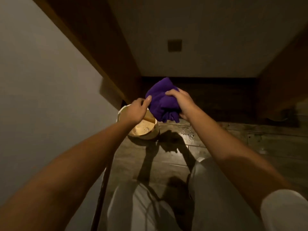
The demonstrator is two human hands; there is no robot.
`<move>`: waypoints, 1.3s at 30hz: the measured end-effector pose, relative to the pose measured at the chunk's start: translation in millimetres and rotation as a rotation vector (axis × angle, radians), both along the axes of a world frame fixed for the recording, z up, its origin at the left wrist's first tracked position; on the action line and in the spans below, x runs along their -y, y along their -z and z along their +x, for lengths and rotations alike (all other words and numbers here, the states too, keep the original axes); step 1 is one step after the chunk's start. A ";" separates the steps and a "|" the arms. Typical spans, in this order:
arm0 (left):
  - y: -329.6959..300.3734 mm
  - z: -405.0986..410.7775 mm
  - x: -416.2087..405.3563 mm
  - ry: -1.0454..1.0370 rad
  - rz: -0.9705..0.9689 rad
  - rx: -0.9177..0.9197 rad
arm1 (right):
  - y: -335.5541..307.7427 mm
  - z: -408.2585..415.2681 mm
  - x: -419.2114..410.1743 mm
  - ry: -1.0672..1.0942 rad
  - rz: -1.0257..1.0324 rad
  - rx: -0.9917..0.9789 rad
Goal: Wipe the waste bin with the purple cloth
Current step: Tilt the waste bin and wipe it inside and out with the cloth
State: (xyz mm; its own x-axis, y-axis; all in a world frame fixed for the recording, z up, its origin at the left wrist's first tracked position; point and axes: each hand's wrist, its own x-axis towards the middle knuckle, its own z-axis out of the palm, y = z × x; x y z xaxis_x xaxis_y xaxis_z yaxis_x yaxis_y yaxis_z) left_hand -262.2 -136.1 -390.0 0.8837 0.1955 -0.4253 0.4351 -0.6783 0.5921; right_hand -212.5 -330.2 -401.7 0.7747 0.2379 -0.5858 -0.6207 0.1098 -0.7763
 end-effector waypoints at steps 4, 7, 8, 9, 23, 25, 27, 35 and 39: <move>132.3 2.8 2.0 -0.165 -0.139 -0.008 | 98.5 32.1 13.4 -0.068 -0.080 0.114; 214.6 3.7 -1.6 -0.260 -0.126 -0.046 | 161.1 52.5 19.8 -0.045 -0.084 0.154; 234.6 4.1 -3.3 -0.217 -0.079 -0.076 | 177.5 54.8 19.5 -0.041 -0.090 0.168; 251.7 4.5 -5.5 -0.156 -0.018 -0.097 | 193.2 56.2 18.3 -0.042 -0.089 0.179; 306.0 -27.6 -21.0 -0.057 0.090 0.237 | 285.7 54.6 2.2 0.155 0.007 0.179; 296.2 -38.4 -26.7 -0.148 0.014 0.314 | 285.5 61.9 9.8 0.140 -0.033 0.219; 292.9 -41.6 -29.0 -0.221 -0.045 0.345 | 291.8 63.5 11.3 0.096 -0.082 0.235; 301.0 -41.1 -21.1 -0.415 -0.321 0.263 | 343.8 25.6 -22.0 -0.035 -0.240 0.467; 304.3 -36.0 -29.0 -0.512 -0.394 0.237 | 342.5 17.1 -39.7 -0.134 -0.057 0.351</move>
State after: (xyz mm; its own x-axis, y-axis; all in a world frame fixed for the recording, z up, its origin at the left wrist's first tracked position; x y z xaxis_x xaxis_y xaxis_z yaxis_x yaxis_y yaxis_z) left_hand -298.2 -107.1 -694.3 0.7991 0.4839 -0.3568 0.4715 -0.1362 0.8713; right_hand -195.3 -290.5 -744.2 0.8947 0.3257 -0.3055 -0.3220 -0.0035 -0.9467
